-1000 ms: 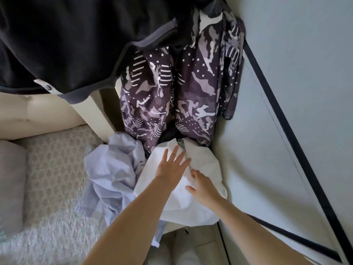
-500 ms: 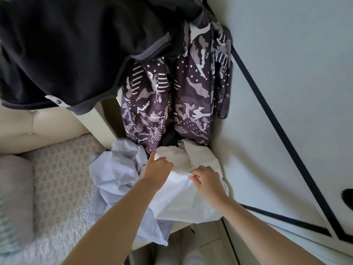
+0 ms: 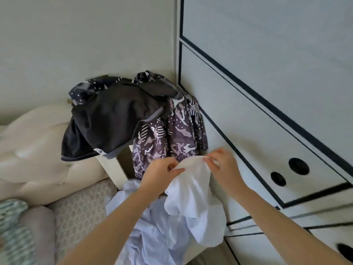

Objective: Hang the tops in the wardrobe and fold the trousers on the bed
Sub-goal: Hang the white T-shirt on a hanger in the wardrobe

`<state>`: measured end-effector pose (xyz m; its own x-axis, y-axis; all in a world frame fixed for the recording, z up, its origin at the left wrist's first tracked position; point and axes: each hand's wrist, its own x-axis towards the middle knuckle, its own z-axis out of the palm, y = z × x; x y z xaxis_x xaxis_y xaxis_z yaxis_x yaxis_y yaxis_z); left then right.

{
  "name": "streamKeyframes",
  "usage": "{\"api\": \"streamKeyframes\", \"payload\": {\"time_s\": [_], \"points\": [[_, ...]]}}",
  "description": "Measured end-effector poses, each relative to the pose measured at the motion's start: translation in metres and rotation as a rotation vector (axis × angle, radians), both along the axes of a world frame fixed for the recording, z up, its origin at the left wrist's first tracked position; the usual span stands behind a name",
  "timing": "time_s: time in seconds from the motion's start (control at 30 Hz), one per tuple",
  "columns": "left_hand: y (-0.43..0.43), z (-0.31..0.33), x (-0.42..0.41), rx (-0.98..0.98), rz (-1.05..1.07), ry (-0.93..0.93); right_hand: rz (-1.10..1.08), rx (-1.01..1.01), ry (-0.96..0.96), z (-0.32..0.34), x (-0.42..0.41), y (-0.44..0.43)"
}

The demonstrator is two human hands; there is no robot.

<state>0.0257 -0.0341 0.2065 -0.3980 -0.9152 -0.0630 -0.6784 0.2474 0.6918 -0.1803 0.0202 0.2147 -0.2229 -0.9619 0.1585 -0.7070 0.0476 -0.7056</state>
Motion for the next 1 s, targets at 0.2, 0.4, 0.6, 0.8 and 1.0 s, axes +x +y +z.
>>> {"api": "streamKeyframes", "payload": {"time_s": [0.2, 0.4, 0.6, 0.8, 1.0], "points": [[0.013, 0.102, -0.03, -0.141, 0.03, 0.207, -0.146, -0.221, -0.072, 0.069, -0.003, 0.029], [0.027, 0.187, -0.062, -0.269, 0.082, 0.339, -0.154, -0.293, -0.269, 0.125, 0.01, 0.076], [0.05, 0.239, -0.088, -0.284, 0.117, 0.48, -0.086, -0.232, -0.302, 0.162, 0.018, 0.115], [0.076, 0.265, -0.115, -0.127, 0.132, 0.674, -0.265, -0.055, -0.134, 0.171, 0.018, 0.137], [0.112, 0.283, -0.132, -0.131, 0.156, 0.731, -0.344, -0.041, -0.088, 0.176, 0.001, 0.159]]}}
